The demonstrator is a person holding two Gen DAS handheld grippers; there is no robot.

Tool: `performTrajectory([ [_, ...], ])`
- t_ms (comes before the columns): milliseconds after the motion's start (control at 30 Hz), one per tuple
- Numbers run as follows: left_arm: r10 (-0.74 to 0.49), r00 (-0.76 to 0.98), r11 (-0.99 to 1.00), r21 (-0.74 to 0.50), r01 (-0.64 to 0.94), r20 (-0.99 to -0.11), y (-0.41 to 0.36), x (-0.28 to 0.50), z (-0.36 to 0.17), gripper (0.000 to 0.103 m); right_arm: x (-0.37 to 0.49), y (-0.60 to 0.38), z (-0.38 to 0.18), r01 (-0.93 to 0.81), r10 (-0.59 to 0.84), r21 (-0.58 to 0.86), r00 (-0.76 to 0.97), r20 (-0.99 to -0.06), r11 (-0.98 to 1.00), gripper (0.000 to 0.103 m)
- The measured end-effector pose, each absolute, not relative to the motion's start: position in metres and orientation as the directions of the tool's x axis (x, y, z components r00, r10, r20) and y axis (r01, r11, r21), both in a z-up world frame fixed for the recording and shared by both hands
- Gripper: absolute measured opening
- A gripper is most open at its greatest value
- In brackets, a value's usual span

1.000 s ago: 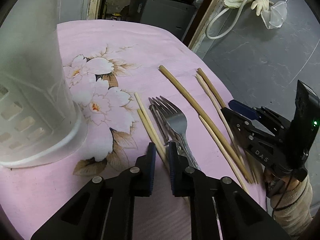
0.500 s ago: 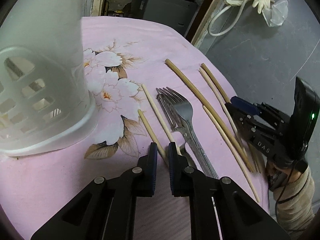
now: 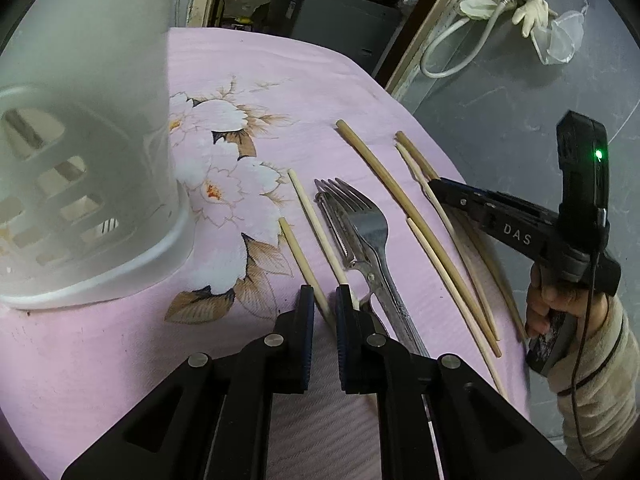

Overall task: Organize utensils
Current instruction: 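Grasp a wooden chopstick with the right tool while the left tool grasps another chopstick, then lift both held chopsticks and carry them toward the white basket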

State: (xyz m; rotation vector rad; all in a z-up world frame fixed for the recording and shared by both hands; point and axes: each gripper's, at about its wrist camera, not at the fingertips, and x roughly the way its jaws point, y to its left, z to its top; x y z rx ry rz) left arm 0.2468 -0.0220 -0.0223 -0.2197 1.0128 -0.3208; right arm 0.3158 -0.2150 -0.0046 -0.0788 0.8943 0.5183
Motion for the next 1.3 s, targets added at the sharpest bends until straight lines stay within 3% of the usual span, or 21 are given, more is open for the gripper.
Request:
performTrajectory([
  [400,-0.395,0.504,0.919,-0.345,0.193,-0.768,-0.013,0.221,-0.013,0.002,0.258,-0.218,0.016,-0.504,0.508,0.212,0.571,-0.645,0.837,0.005],
  [767,-0.419,0.682,0.907,-0.316,0.278,-0.6,0.002,0.171,0.021,0.002,0.208,-0.201,0.048,-0.563,0.58,0.185,0.683,-0.443,0.805,0.005],
  [833,-0.41,0.675,0.911,-0.317,0.266,-0.614,0.004,0.17,0.02,0.002,0.202,-0.194,0.05,-0.582,0.608,0.206,0.674,-0.419,0.787,0.005],
  [1300,-0.266,0.609,0.946,-0.323,0.018,-0.747,0.079,0.136,0.004,0.002,0.191,-0.137,0.012,-0.651,0.744,0.431,0.329,-0.582,0.625,0.005],
])
